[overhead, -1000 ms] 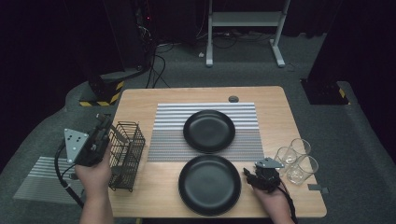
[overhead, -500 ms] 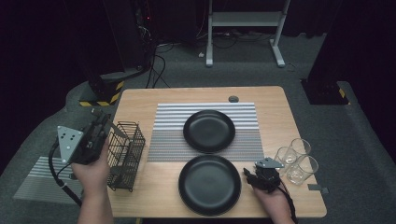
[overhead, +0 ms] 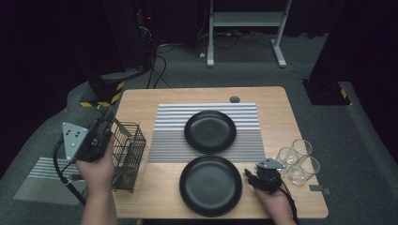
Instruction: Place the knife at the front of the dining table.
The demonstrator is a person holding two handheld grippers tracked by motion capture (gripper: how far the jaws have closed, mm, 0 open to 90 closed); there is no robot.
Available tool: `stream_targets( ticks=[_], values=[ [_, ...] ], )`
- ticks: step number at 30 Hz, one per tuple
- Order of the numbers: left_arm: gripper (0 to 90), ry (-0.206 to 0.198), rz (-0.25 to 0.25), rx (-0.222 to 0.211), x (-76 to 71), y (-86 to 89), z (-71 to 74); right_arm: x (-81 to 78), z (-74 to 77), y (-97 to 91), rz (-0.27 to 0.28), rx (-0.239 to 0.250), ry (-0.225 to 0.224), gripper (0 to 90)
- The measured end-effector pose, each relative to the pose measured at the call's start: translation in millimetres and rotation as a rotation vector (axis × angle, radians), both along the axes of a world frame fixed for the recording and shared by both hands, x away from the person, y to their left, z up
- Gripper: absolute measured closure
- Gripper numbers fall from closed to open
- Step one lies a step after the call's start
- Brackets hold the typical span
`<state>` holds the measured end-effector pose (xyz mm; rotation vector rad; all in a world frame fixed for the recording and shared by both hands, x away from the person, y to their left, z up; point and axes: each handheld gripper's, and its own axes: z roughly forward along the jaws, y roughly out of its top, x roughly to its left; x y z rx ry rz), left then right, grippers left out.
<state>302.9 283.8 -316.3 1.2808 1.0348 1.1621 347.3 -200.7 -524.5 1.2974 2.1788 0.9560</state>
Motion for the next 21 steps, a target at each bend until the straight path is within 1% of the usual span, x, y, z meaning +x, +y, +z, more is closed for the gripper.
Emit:
stream_targets(
  ticks=[4, 6, 7, 8, 11, 12, 16, 17, 21],
  values=[
    [82.8, -0.002, -0.015, -0.003, -0.3, -2.9, 1.1, 0.0, 0.0, 0.0, 0.0, 0.0, 0.0, 43.4],
    [82.8, -0.002, -0.014, -0.031, -0.2, -6.0, 1.2, -0.1, 0.0, 0.1, 0.002, -0.002, -0.001, 43.4],
    [82.8, -0.005, -0.018, -0.033, 0.2, -6.3, 1.7, -0.1, 0.0, 0.1, 0.002, -0.002, -0.001, 43.4],
    [82.8, -0.002, -0.025, -0.005, 0.2, -4.9, 2.9, 0.0, 0.0, 0.1, 0.002, -0.002, -0.001, 43.4],
    [82.9, -0.004, -0.023, -0.039, -1.2, -9.5, 3.3, 0.0, 0.0, 0.2, 0.001, -0.002, -0.001, 43.5],
    [82.9, -0.005, -0.034, -0.015, -0.7, -8.3, 4.0, 0.0, 0.0, 0.2, 0.002, -0.002, -0.001, 43.5],
    [82.9, 0.008, -0.038, -0.031, -0.5, -12.0, 3.9, 0.0, 0.0, 0.1, 0.003, -0.002, -0.001, 43.5],
    [82.9, 0.004, -0.042, -0.037, -0.5, -13.4, 3.1, -0.4, 0.1, 0.6, 0.0, 0.001, 0.002, 43.5],
    [83.0, 0.02, -0.051, -0.04, 1.9, -20.9, 0.0, -0.5, 0.2, 0.9, -0.002, 0.006, 0.007, 43.5]
  ],
)
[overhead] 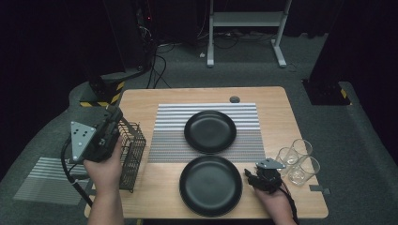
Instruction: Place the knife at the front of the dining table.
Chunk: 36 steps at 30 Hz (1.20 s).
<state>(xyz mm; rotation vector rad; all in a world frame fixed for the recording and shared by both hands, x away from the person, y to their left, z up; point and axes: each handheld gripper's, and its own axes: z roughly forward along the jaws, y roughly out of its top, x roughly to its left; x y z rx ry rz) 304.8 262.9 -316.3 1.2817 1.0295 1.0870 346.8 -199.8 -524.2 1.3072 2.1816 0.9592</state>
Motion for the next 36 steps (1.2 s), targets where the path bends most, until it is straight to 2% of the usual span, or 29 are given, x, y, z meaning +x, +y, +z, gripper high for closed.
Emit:
stream_targets(
  ticks=[12, 14, 27, 28, 30, 33, 36],
  values=[
    [83.0, 0.035, -0.038, 0.015, 10.5, -22.0, -16.3, 0.0, 0.0, -0.1, 0.005, -0.001, -0.001, 43.5],
    [83.0, 0.042, -0.053, 0.002, 11.8, -25.2, -18.1, 0.0, 0.0, -0.2, 0.007, -0.002, -0.002, 43.5],
    [83.0, 0.079, -0.066, 0.014, 17.8, -48.3, -28.1, -0.9, -0.2, -0.3, 0.021, -0.005, -0.006, 44.4],
    [83.0, 0.079, -0.064, 0.032, 18.1, -49.4, -29.1, -1.5, 0.2, 0.0, 0.018, -0.004, -0.003, 45.4],
    [83.0, 0.085, -0.058, 0.029, 19.6, -52.7, -32.1, -2.5, 0.2, 0.4, 0.026, -0.016, -0.023, 47.3],
    [83.0, 0.105, -0.053, 0.031, 22.9, -54.4, -35.0, -3.9, 1.6, 3.1, 0.047, -0.039, -0.019, 47.7],
    [83.0, 0.101, -0.046, 0.043, 22.2, -58.1, -35.6, -5.3, 7.2, 3.8, 0.061, -0.06, -0.017, 50.2]
  ],
)
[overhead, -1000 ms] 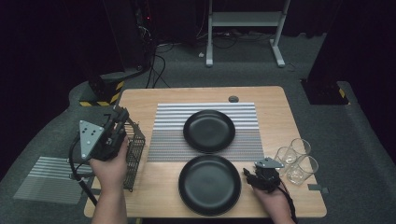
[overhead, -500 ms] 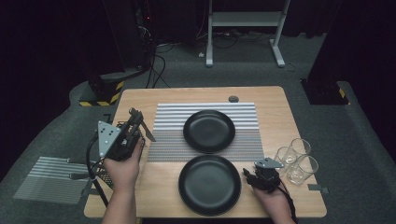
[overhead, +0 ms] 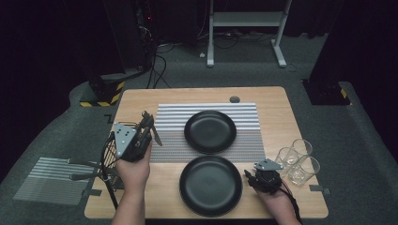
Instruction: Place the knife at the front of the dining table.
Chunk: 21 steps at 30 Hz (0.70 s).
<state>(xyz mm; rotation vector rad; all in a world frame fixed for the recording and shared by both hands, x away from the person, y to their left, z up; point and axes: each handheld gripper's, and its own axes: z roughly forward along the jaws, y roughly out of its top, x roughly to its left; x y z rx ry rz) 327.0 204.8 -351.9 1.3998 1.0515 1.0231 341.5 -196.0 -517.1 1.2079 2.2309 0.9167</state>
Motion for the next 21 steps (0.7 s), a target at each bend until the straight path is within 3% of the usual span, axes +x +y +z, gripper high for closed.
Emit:
stream_targets(
  ticks=[4, 6, 9, 12, 15, 18, 21],
  values=[
    [83.0, 0.006, 0.001, 0.001, -0.6, -4.9, -1.3, -2.4, 7.7, -4.5, 0.014, -0.01, 0.0, 50.3],
    [83.0, 0.015, 0.003, 0.006, -0.2, -8.4, -2.4, -3.9, 8.3, -7.3, 0.027, -0.018, -0.008, 49.3],
    [83.0, 0.024, -0.004, 0.013, 1.4, -13.9, -3.2, -5.6, 6.5, -10.2, 0.02, 0.01, -0.029, 48.9],
    [83.0, 0.03, -0.005, 0.012, 2.6, -19.1, -4.2, -5.8, 5.0, -12.7, 0.038, -0.006, -0.05, 49.0],
    [83.0, 0.058, -0.014, 0.028, 9.0, -23.4, -9.8, -6.8, 5.1, -16.2, 0.029, 0.027, -0.036, 47.6],
    [83.0, 0.098, -0.01, 0.018, 14.7, -25.7, -17.9, -9.3, 5.9, -18.8, 0.035, 0.046, -0.037, 46.9],
    [83.0, 0.113, -0.013, 0.021, 16.7, -28.0, -24.8, -12.3, 3.7, -19.3, 0.046, 0.043, -0.035, 46.9]
  ],
)
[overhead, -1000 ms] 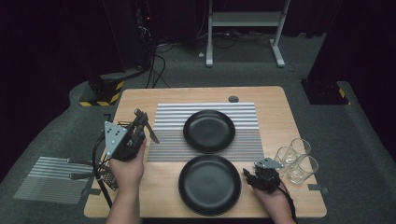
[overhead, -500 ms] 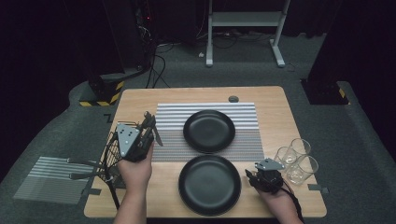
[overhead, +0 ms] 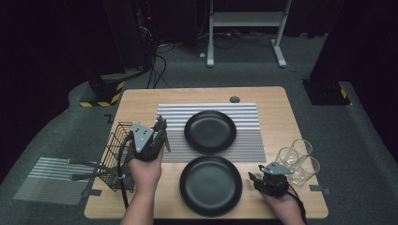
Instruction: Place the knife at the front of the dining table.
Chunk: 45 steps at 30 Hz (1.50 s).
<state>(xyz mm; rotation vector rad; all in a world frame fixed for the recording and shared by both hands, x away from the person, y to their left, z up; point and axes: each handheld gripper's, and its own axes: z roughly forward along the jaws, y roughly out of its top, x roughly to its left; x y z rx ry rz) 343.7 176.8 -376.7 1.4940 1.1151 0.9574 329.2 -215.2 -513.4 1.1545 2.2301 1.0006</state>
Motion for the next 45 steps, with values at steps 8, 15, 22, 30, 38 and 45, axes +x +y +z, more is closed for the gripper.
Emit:
stream_targets(
  ticks=[8, 15, 22, 30, 38, 45],
  values=[
    [83.0, 0.025, 0.0, -0.009, 3.9, -2.0, -10.1, 1.1, -2.5, 1.8, -0.007, -0.013, 0.001, 46.9],
    [83.0, 0.04, 0.002, -0.018, 6.9, 0.0, -17.9, 3.3, -7.0, 1.8, -0.011, -0.021, 0.015, 46.7],
    [83.0, 0.054, 0.01, -0.021, 4.0, 5.6, -22.8, 2.5, -8.2, 3.4, 0.002, -0.035, -0.009, 46.2],
    [83.0, 0.065, 0.023, -0.018, 0.1, 11.6, -24.3, 1.8, -9.7, 6.3, -0.007, -0.028, 0.013, 46.0],
    [83.0, 0.07, 0.031, -0.02, -2.1, 14.5, -24.2, 1.8, -9.7, 5.7, 0.01, -0.046, 0.015, 46.1],
    [83.0, 0.077, 0.039, -0.026, 3.3, 14.4, -28.3, 2.2, -9.8, 5.3, 0.014, -0.047, 0.011, 46.1]
  ],
)
